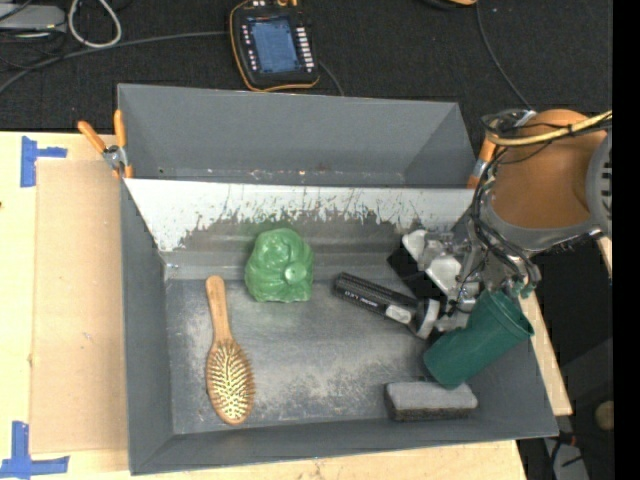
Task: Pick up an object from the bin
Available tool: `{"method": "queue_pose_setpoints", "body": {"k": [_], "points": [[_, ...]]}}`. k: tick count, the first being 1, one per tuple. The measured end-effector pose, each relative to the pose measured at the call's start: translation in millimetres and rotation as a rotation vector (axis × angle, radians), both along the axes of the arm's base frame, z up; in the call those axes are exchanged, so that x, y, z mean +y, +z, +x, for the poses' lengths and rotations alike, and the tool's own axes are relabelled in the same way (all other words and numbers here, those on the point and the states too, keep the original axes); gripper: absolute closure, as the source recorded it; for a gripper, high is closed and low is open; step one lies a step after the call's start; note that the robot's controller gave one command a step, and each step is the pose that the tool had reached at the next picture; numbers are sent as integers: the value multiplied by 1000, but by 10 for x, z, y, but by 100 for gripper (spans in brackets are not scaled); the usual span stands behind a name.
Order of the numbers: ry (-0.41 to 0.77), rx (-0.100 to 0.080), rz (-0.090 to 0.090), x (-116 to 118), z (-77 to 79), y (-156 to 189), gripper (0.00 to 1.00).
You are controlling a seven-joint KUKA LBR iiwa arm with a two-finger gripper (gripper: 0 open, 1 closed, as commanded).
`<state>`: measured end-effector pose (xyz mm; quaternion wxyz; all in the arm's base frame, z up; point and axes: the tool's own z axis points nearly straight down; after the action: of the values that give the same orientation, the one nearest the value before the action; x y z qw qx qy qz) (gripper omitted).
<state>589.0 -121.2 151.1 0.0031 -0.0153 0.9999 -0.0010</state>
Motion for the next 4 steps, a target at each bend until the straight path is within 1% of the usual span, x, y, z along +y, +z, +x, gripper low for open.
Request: {"method": "queue_pose_setpoints", "body": {"k": [1, 2, 3, 4], "points": [[158, 11, 15, -22, -456, -129, 0], [20, 3, 19, 1, -238, -419, 0], [342, 4, 39, 102, -316, -484, 0], [-84, 4, 25, 29, -121, -823, 100]]}}
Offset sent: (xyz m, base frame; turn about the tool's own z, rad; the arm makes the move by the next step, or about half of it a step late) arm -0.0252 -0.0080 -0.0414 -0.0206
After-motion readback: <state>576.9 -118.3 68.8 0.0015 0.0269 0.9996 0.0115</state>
